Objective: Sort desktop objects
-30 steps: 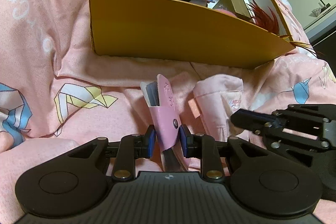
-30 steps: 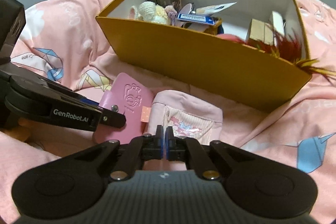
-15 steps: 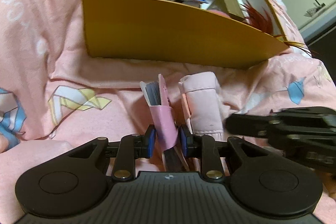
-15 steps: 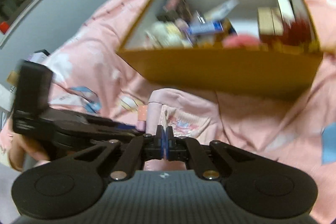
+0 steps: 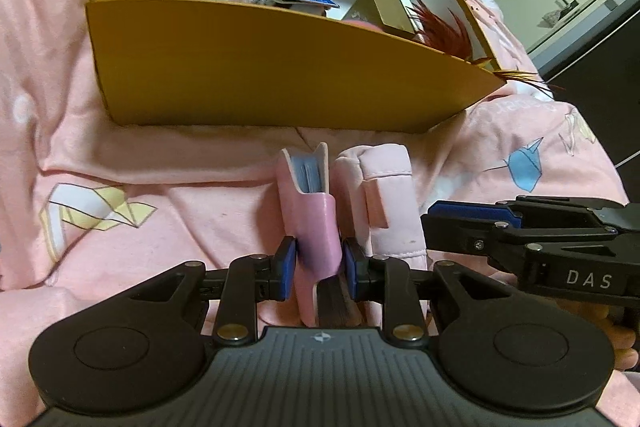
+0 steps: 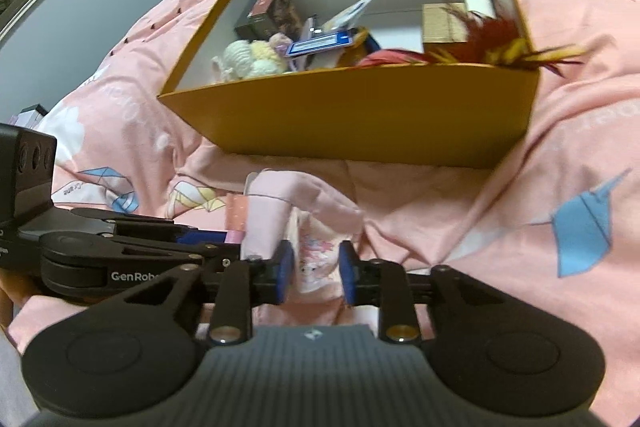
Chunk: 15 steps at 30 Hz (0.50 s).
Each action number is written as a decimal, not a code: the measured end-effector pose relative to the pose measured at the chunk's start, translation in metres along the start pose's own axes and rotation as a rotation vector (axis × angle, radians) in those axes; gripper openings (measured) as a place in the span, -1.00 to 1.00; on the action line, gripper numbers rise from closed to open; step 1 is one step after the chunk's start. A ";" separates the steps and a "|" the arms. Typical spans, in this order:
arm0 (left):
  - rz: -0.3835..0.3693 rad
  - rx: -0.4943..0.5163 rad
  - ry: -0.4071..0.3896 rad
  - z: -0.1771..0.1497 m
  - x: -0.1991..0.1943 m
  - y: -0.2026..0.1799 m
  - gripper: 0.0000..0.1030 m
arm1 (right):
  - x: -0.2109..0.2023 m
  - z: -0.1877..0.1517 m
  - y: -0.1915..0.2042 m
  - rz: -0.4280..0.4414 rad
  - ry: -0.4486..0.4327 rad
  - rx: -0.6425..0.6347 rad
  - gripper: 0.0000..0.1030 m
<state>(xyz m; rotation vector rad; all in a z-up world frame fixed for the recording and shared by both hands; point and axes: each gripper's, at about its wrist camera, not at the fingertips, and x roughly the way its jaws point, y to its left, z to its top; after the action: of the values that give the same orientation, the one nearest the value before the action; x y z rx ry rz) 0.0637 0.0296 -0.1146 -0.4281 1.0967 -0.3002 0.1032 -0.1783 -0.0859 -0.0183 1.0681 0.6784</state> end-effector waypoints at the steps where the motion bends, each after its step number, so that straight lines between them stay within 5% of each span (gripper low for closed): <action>1: -0.003 -0.001 0.001 0.000 0.001 0.000 -0.45 | -0.001 0.000 -0.001 -0.004 -0.005 0.004 -0.40; 10: 0.004 0.035 0.006 -0.002 0.004 -0.007 -0.42 | -0.017 0.005 0.016 0.070 -0.048 -0.018 -0.09; 15: 0.000 0.019 0.015 -0.003 0.004 -0.003 -0.42 | -0.002 0.004 0.024 -0.026 -0.001 -0.042 -0.09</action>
<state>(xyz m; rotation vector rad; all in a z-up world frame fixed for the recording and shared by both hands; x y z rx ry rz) 0.0630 0.0251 -0.1175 -0.4098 1.1078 -0.3144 0.0931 -0.1588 -0.0749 -0.0678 1.0505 0.6777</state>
